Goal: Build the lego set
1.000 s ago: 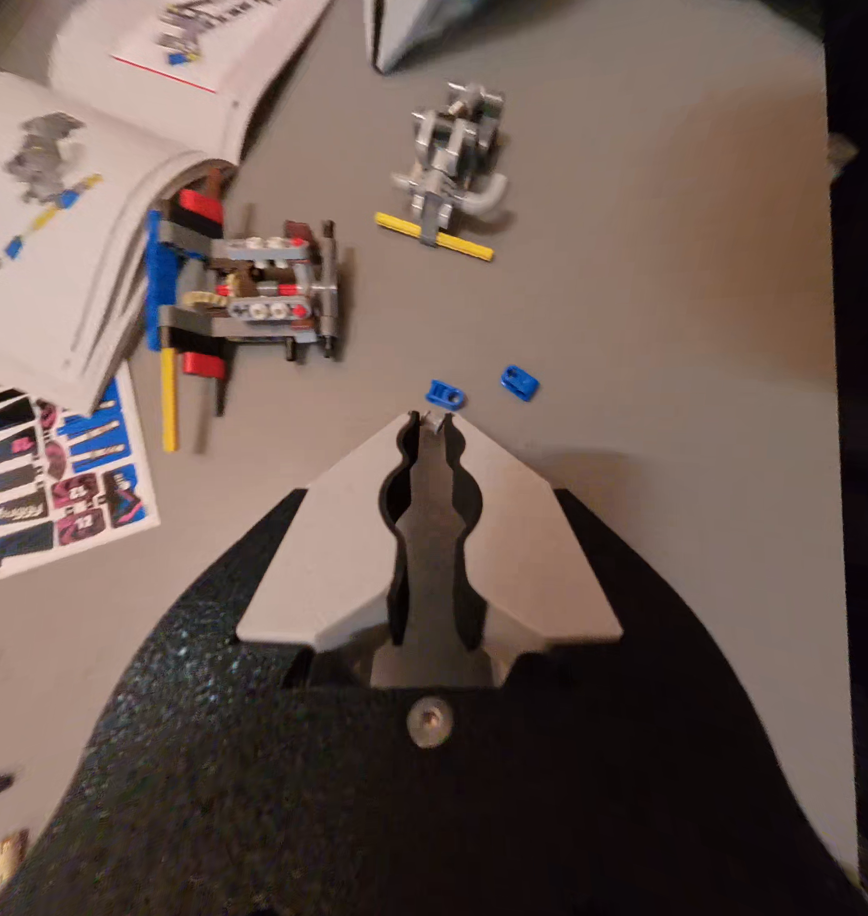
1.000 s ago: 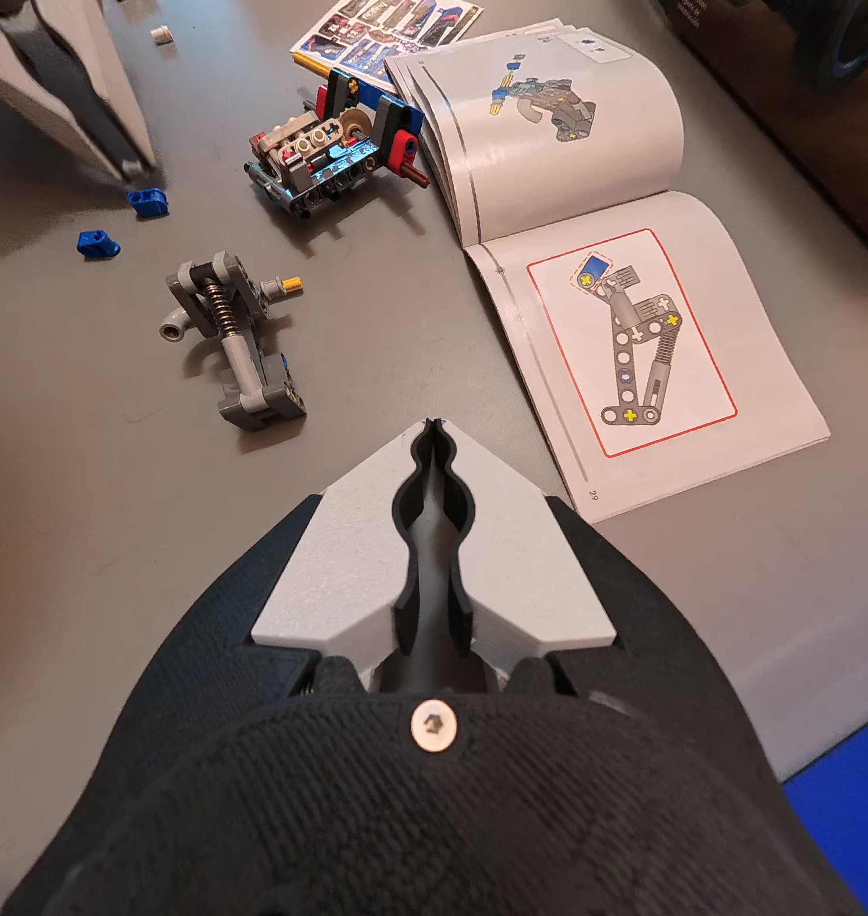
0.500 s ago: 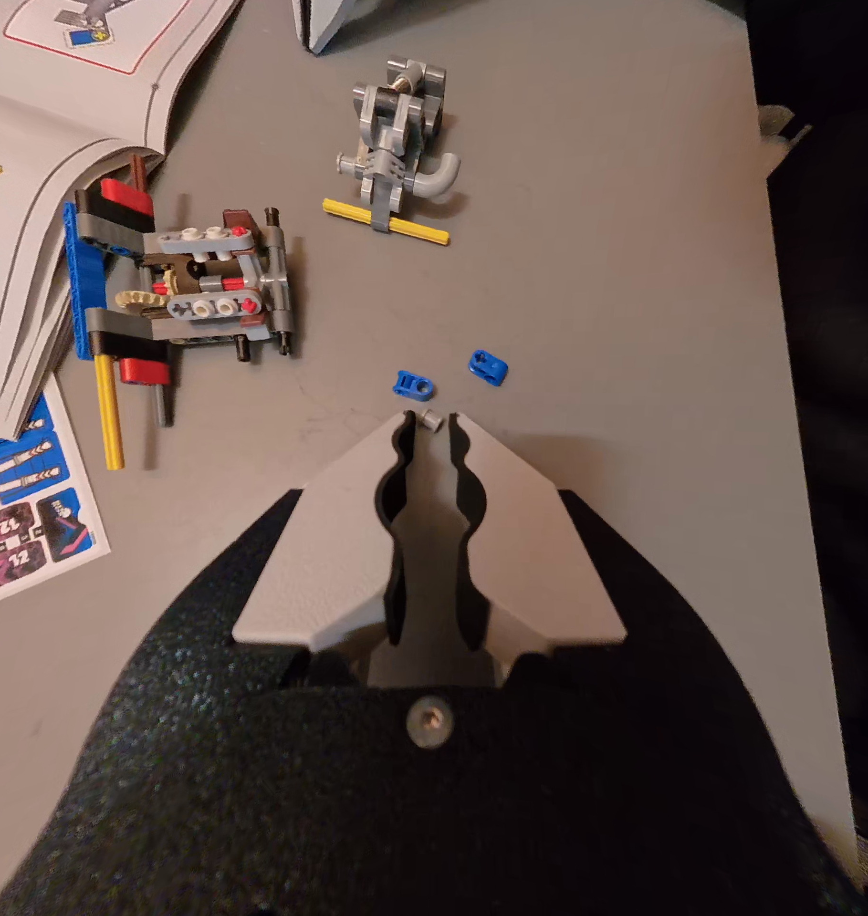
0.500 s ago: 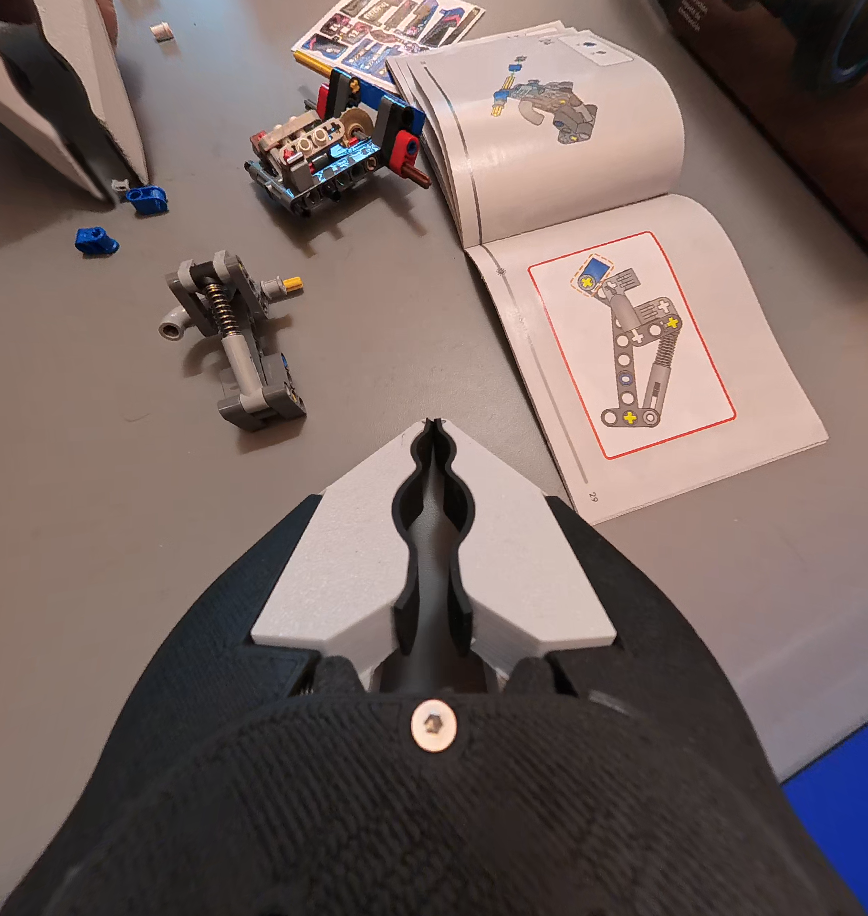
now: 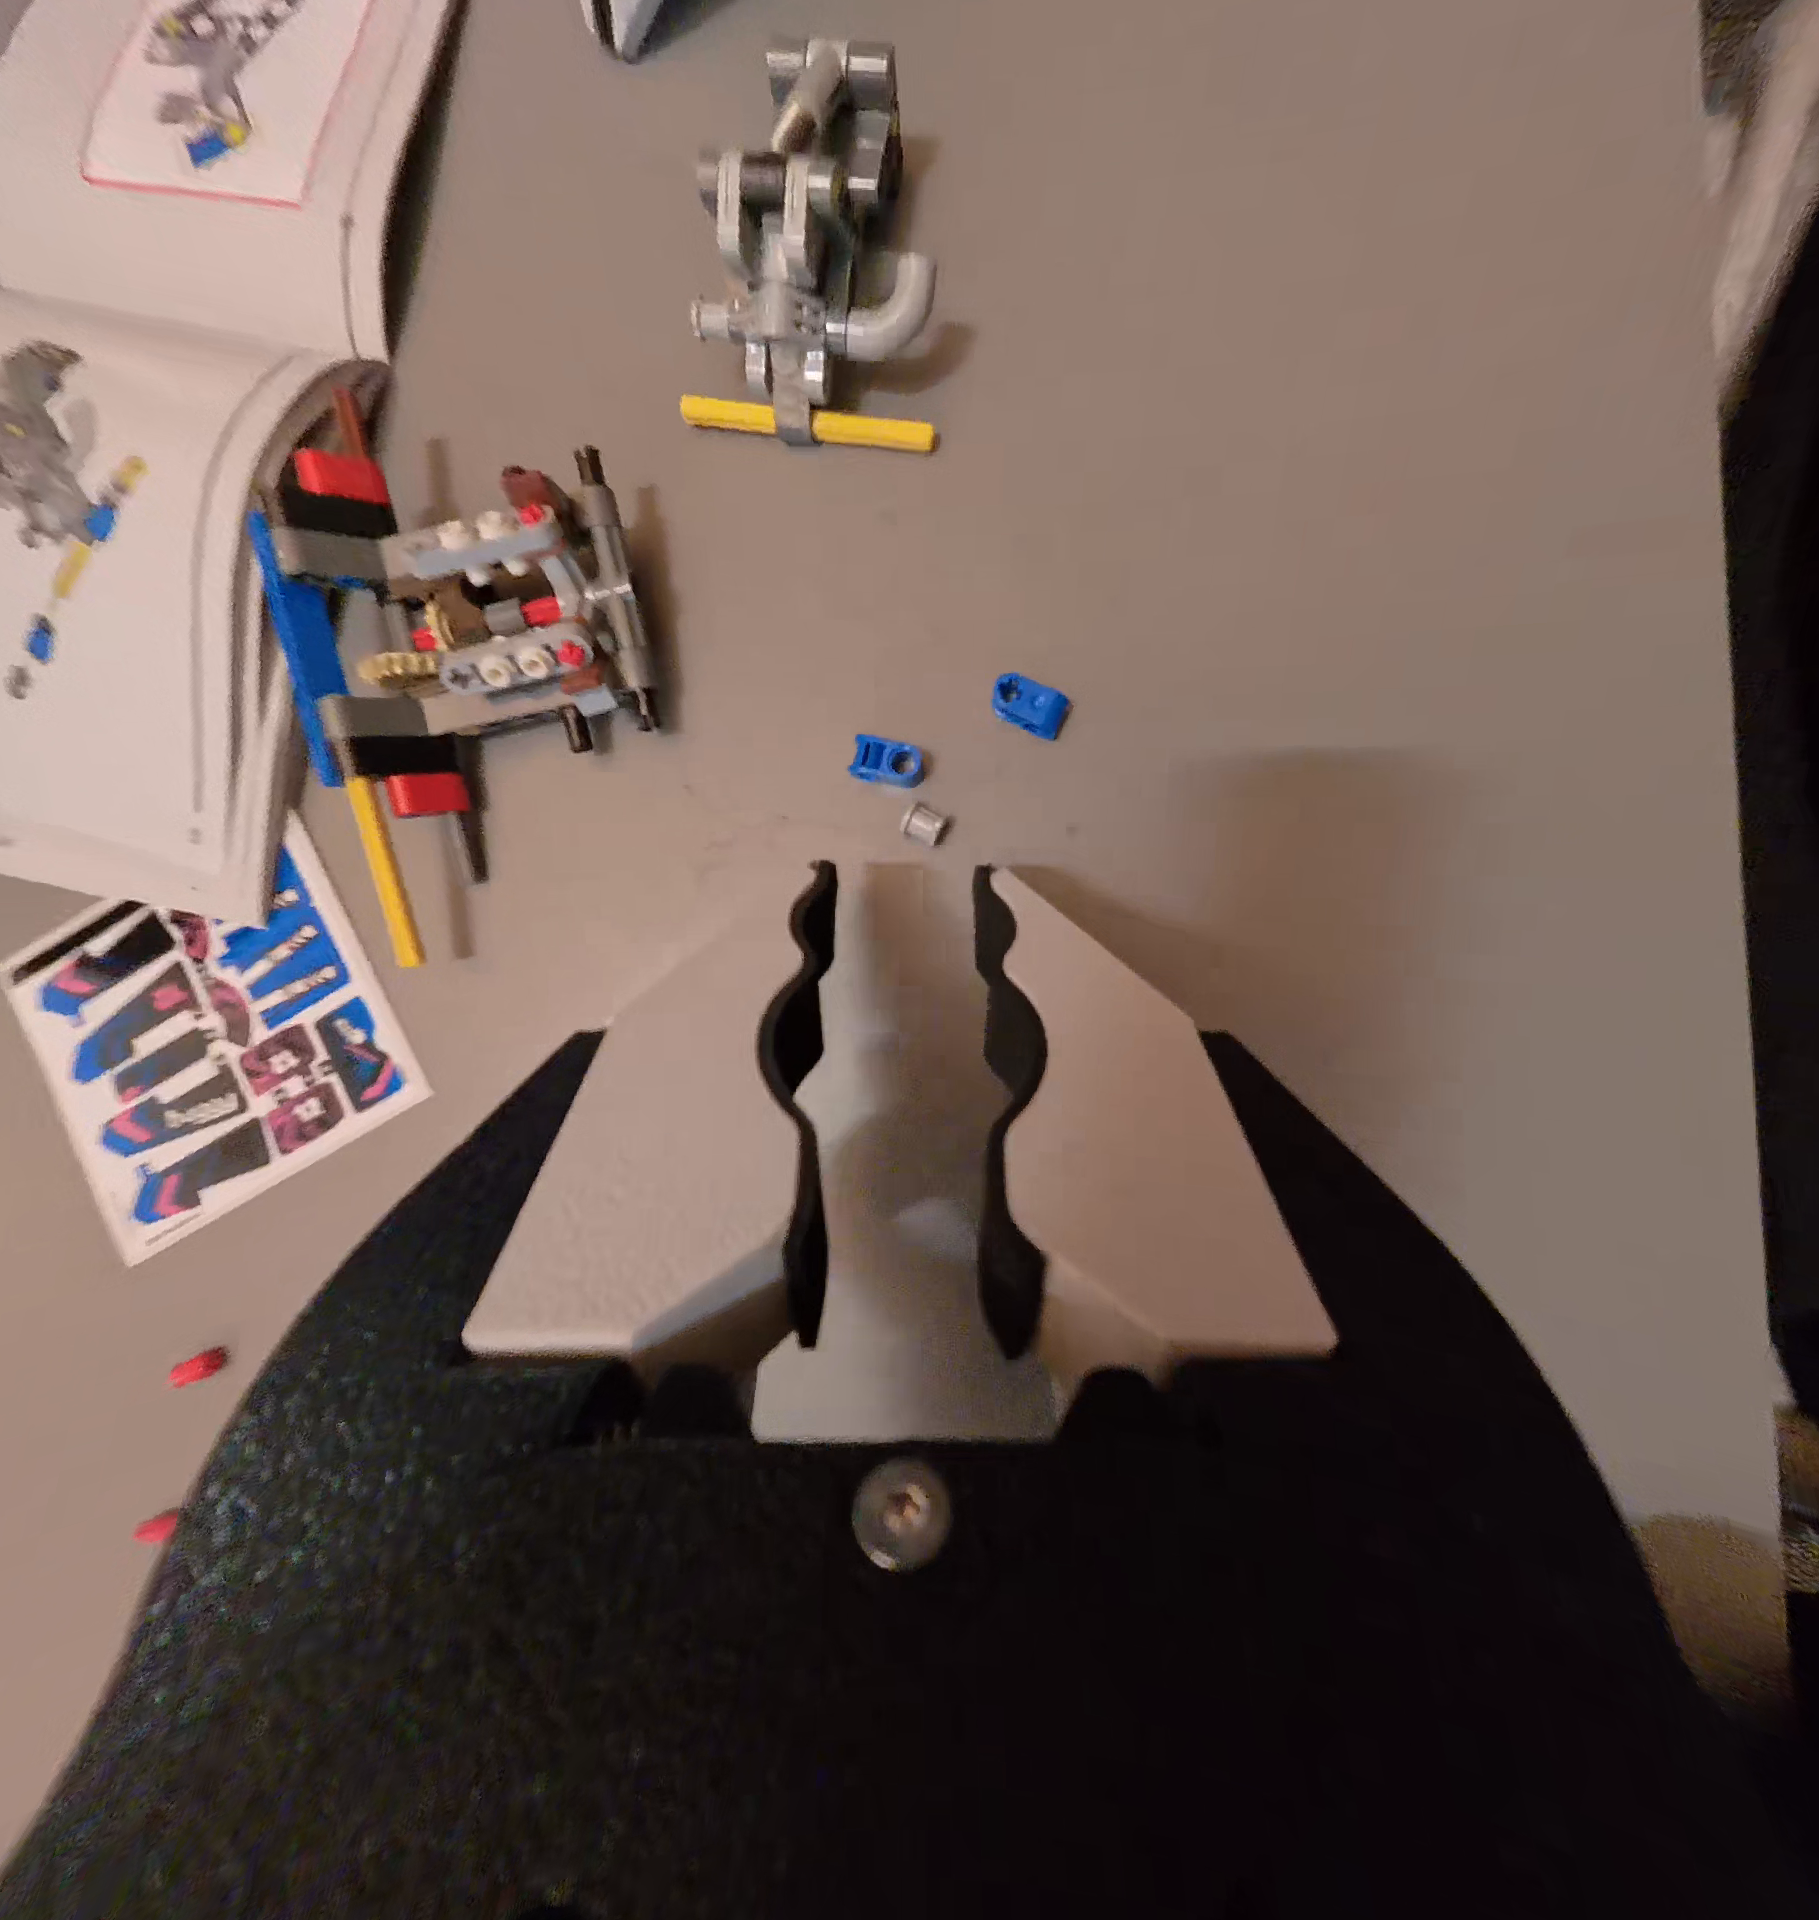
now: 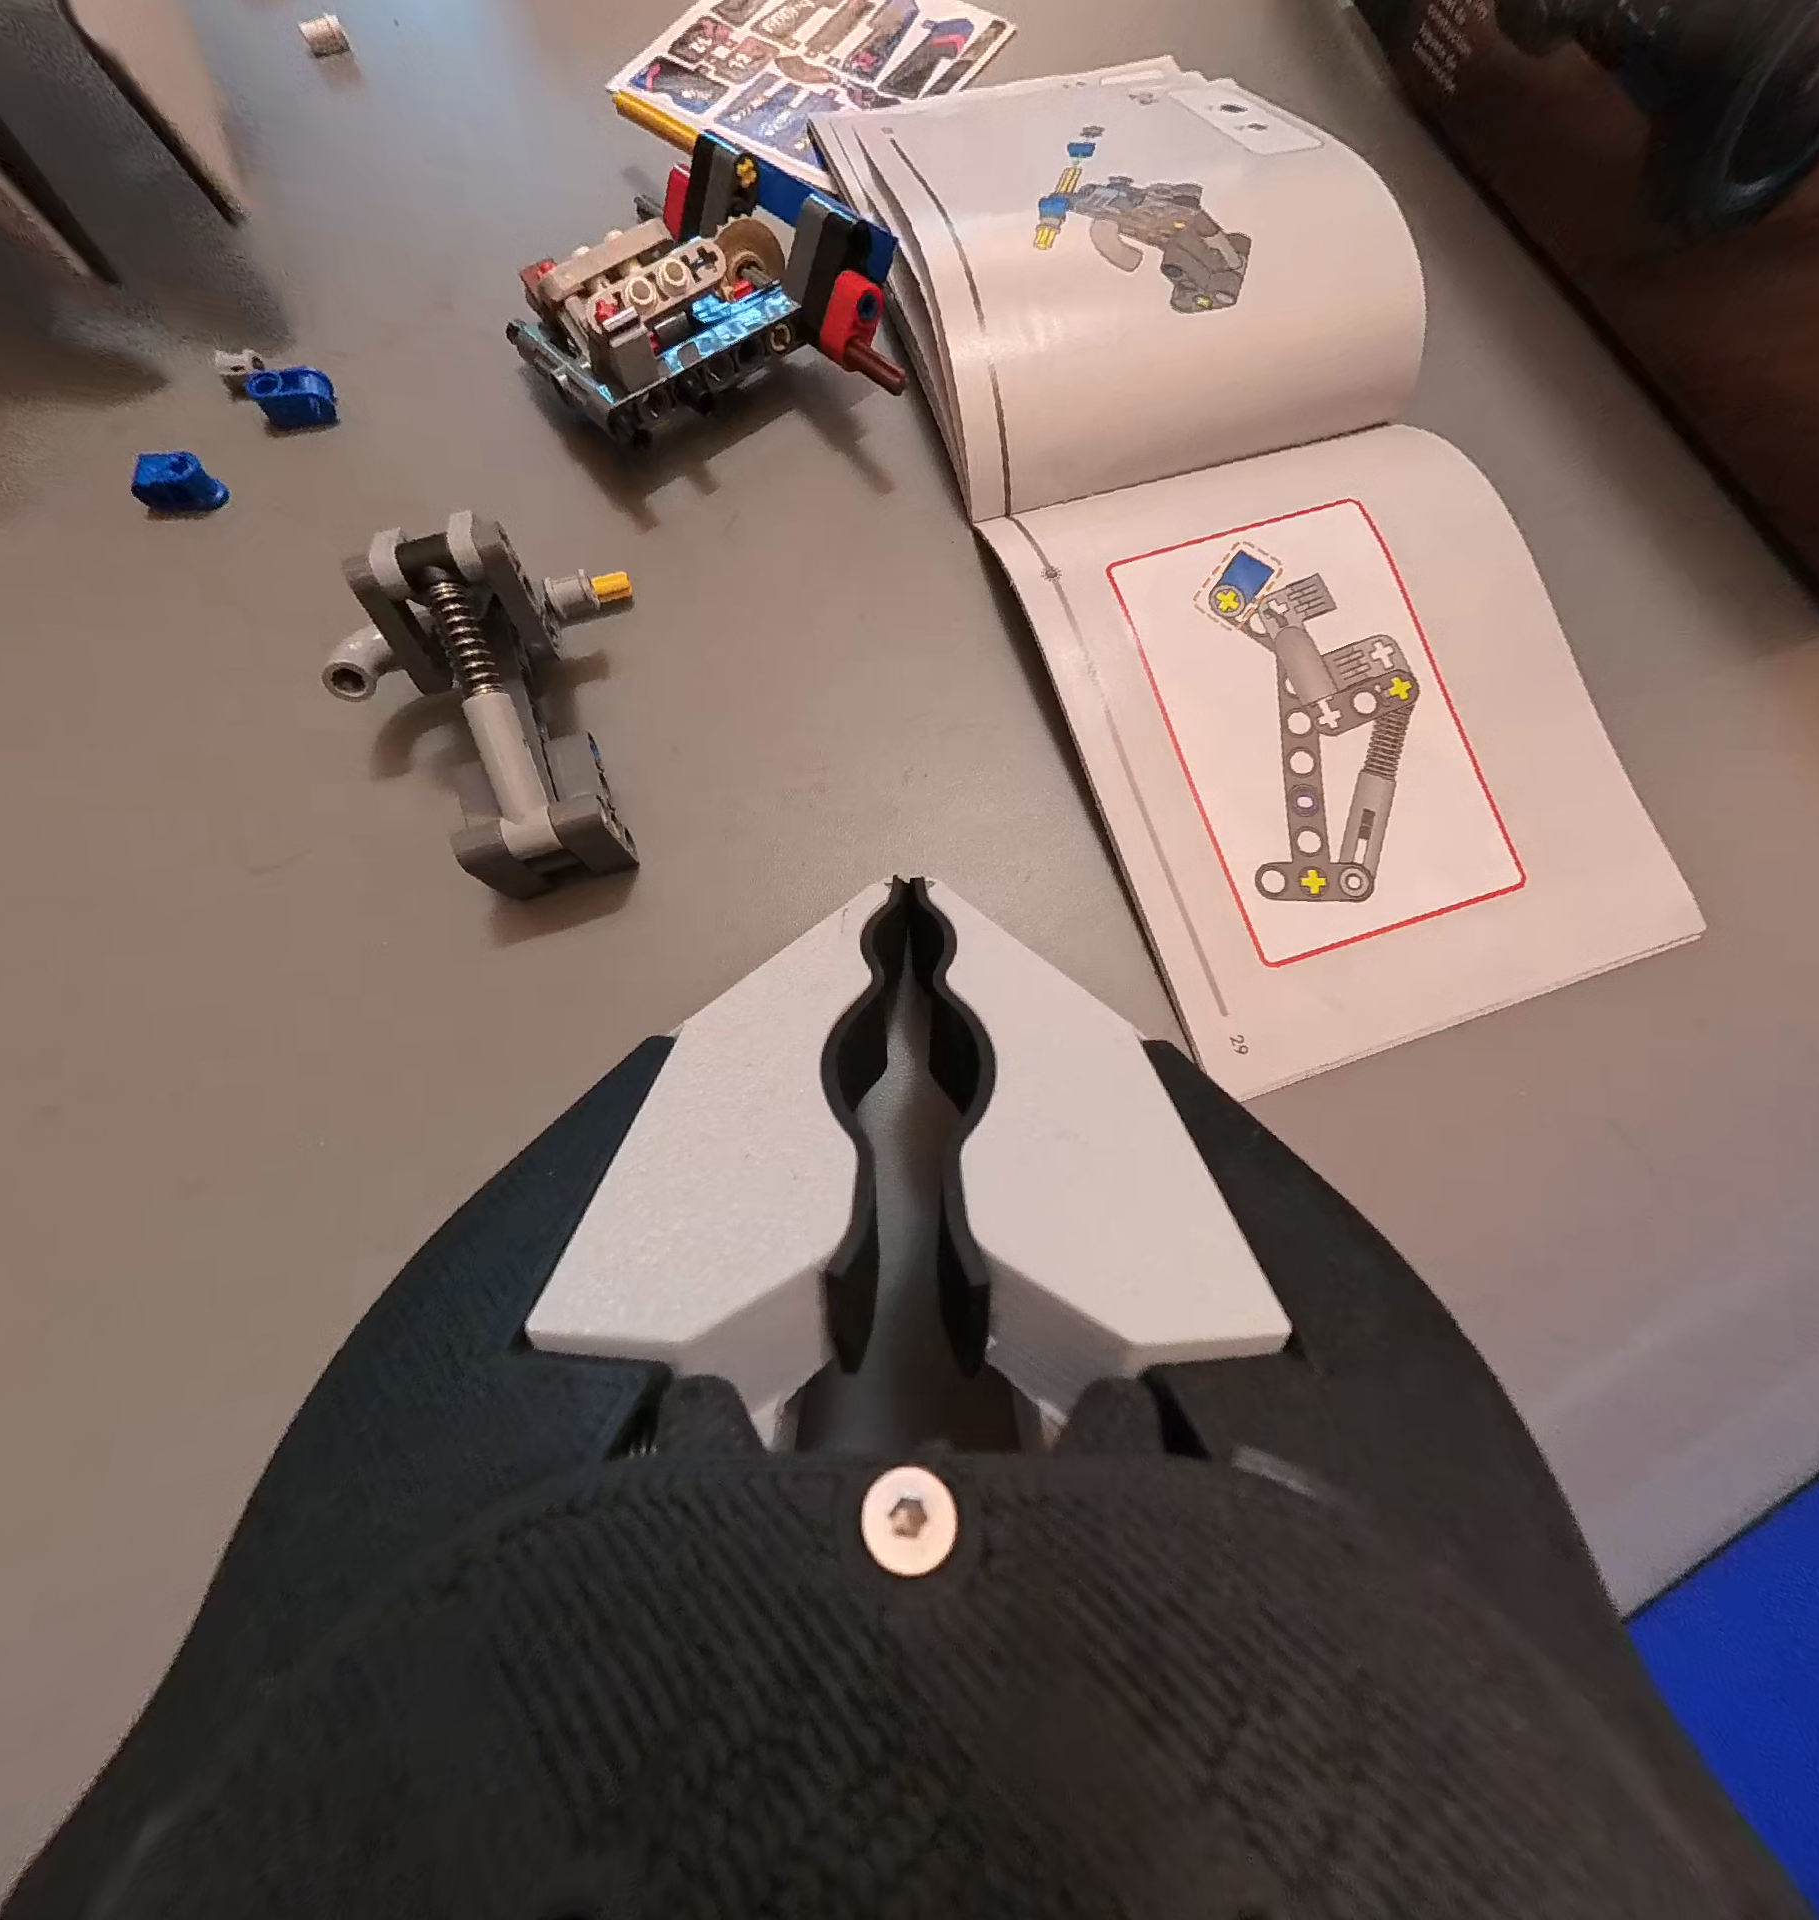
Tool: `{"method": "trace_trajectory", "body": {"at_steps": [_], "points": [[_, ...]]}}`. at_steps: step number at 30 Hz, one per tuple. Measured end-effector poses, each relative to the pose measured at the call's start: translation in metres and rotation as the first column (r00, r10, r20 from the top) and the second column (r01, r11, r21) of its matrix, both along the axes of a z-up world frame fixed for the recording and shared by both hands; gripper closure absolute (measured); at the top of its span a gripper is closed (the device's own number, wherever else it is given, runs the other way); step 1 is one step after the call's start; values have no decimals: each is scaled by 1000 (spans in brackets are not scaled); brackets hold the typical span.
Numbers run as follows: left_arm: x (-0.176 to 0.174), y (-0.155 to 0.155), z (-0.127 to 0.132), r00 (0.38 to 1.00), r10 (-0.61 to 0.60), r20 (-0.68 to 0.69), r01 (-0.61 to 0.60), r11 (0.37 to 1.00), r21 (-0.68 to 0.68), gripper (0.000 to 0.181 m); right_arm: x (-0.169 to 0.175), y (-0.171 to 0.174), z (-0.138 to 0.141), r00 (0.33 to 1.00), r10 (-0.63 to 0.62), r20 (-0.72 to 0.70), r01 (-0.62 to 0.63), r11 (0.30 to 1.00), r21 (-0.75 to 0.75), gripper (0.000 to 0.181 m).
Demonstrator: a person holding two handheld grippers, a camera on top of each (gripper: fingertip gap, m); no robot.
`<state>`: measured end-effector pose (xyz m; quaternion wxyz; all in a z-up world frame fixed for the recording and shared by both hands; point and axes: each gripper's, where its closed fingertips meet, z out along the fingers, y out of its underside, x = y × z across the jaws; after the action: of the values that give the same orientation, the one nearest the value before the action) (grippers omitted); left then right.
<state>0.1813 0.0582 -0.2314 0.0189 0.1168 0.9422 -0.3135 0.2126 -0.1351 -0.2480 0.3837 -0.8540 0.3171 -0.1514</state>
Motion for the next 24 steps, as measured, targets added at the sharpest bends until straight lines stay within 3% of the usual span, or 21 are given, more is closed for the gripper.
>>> {"method": "trace_trajectory", "body": {"at_steps": [1,5,11,15,19,24], "points": [[0,-1,5,1000,-1,14,1,1000,-10,159,0,0,0,1000,0,-1,0,1000,1,181],[-4,-5,13,999,30,34,-29,999,-38,160,0,0,0,1000,1,-13,-1,1000,11,181],[-40,-5,1,997,68,-26,-71,990,-119,162,-6,1,1,1000,18,23,-18,1000,-18,173],[-53,-5,1,978,184,-100,-200,962,-184,161,-12,-4,1,1000,-22,-7,22,1000,8,157],[-48,-12,6,970,237,-60,-245,936,-251,163,-20,-6,1,999,-52,11,52,999,-5,151],[-35,-26,-7,940,324,-110,-340,921,-190,162,-28,-5,1,997,-72,12,72,997,-6,152]]}}
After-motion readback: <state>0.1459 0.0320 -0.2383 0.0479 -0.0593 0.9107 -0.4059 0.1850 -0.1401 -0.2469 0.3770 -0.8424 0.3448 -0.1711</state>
